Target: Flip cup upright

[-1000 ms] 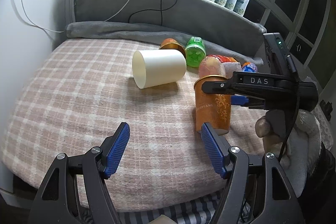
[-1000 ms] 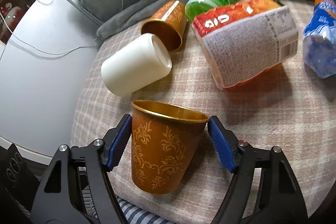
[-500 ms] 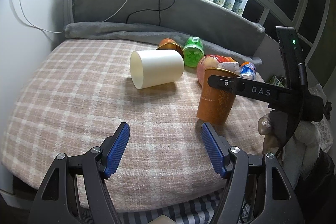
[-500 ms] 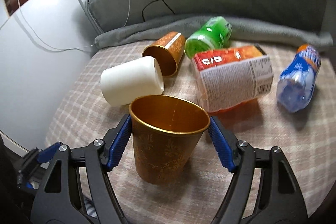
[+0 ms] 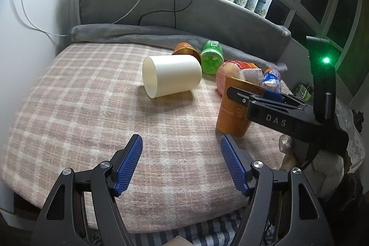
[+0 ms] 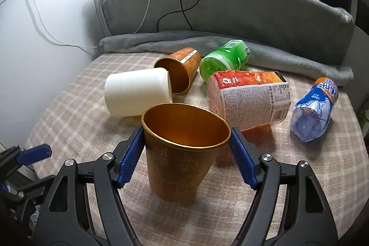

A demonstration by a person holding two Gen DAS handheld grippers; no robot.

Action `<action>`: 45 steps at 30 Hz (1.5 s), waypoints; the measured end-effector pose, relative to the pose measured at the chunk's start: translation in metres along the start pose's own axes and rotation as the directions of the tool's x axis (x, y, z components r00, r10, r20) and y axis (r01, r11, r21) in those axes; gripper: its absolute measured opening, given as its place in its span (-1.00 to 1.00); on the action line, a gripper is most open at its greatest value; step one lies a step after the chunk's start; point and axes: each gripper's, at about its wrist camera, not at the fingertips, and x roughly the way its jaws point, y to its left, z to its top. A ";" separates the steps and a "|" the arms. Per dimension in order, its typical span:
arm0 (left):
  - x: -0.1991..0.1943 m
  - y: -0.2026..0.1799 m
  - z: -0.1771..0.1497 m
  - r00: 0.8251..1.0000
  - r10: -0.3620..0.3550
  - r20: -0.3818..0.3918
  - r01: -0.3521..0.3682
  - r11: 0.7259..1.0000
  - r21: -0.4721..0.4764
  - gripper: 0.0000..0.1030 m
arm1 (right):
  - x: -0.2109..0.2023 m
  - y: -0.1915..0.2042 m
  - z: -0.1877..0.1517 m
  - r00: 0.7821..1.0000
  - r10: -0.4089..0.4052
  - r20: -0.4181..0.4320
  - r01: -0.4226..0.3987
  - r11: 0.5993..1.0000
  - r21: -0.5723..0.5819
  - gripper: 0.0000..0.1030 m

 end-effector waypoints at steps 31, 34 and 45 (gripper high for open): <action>-0.010 -0.009 0.002 1.000 0.000 0.025 -0.001 1.000 0.025 0.36 | -0.024 -0.002 -0.018 0.998 0.061 0.032 -0.062 0.998 0.031 0.77; -0.012 -0.010 0.003 0.999 0.005 0.036 -0.006 0.999 0.035 0.36 | -0.032 -0.003 -0.019 0.997 0.063 0.044 -0.064 0.998 0.028 0.77; -0.021 -0.017 0.006 0.996 0.015 0.092 -0.020 0.998 0.051 0.36 | -0.085 -0.011 -0.037 0.991 0.028 0.130 -0.035 0.998 0.054 0.77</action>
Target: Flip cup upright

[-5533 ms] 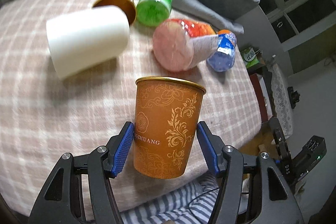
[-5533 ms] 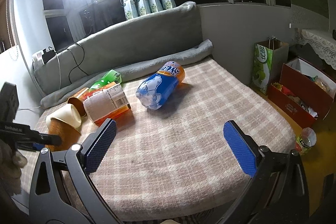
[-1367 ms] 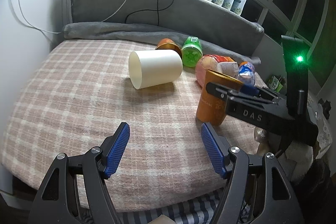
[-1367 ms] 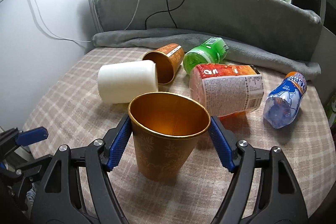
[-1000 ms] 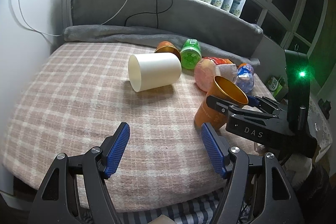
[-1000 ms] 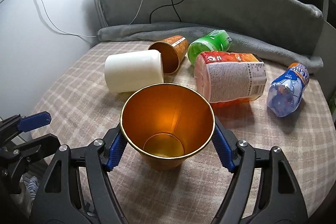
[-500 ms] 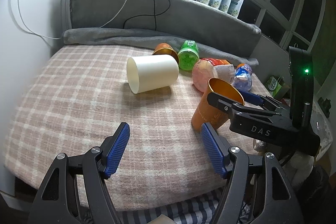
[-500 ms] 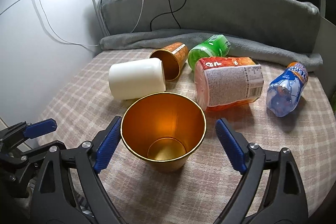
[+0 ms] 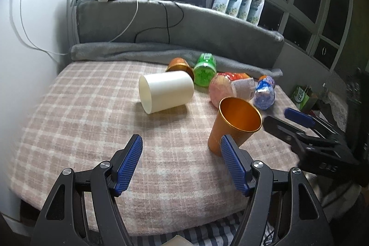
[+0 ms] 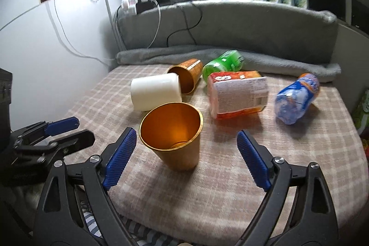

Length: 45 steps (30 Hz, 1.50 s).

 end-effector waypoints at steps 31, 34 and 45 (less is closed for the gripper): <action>-0.069 -0.019 0.009 0.921 0.097 0.377 -0.124 0.991 0.050 0.61 | -0.085 -0.003 0.011 0.881 -0.386 0.275 0.367 0.923 0.118 1.00; -0.069 -0.020 0.009 0.924 0.093 0.372 -0.120 0.991 0.051 0.61 | -0.087 -0.002 0.012 0.878 -0.385 0.285 0.367 0.923 0.114 1.00; -0.064 -0.022 0.009 0.933 0.084 0.350 -0.112 0.992 0.060 0.61 | -0.087 -0.003 0.012 0.881 -0.382 0.279 0.363 0.924 0.119 1.00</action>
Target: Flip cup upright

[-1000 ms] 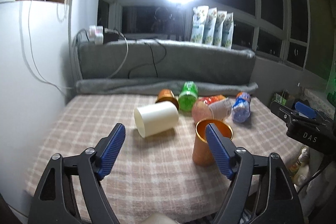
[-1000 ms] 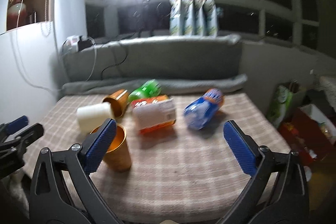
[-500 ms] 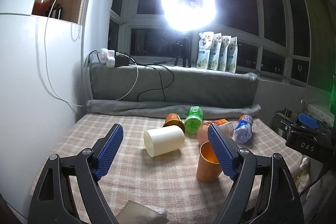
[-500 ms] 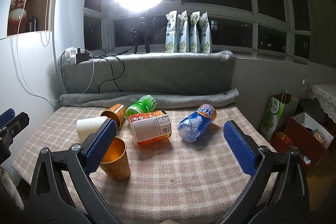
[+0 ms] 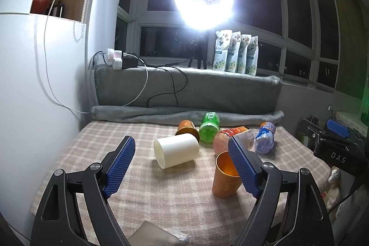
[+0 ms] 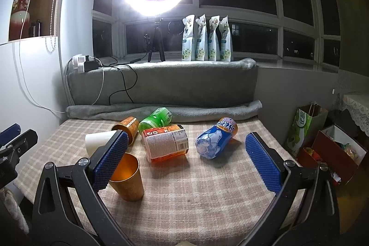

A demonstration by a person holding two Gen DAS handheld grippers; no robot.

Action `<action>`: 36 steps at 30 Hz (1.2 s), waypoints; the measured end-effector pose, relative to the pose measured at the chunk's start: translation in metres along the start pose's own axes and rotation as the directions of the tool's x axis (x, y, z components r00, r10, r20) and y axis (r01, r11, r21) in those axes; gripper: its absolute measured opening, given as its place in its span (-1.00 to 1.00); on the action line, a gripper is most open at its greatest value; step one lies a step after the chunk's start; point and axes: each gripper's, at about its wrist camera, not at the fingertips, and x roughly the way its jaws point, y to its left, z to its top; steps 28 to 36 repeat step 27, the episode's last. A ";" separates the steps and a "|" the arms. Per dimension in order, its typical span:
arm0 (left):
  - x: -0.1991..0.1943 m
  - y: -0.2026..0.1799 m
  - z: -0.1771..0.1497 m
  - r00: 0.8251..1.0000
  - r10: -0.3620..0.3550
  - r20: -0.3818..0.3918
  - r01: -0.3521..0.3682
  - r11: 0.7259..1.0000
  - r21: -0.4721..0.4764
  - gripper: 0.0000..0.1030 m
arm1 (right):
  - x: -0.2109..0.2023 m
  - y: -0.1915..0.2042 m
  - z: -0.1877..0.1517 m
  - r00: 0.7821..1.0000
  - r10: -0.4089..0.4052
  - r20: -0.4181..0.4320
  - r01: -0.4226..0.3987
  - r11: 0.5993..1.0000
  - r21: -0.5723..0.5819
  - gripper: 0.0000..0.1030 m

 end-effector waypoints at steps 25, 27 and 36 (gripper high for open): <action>0.002 0.000 -0.001 1.000 0.007 0.006 -0.007 1.000 0.003 0.61 | 0.005 0.000 -0.007 1.000 0.004 -0.014 -0.004 1.000 0.003 1.00; 0.001 -0.001 -0.001 1.000 0.010 0.010 -0.010 1.000 0.006 0.61 | 0.005 -0.001 -0.008 1.000 0.005 -0.016 -0.005 1.000 0.003 1.00; 0.001 -0.001 -0.001 1.000 0.010 0.010 -0.010 1.000 0.006 0.61 | 0.005 -0.001 -0.008 1.000 0.005 -0.016 -0.005 1.000 0.003 1.00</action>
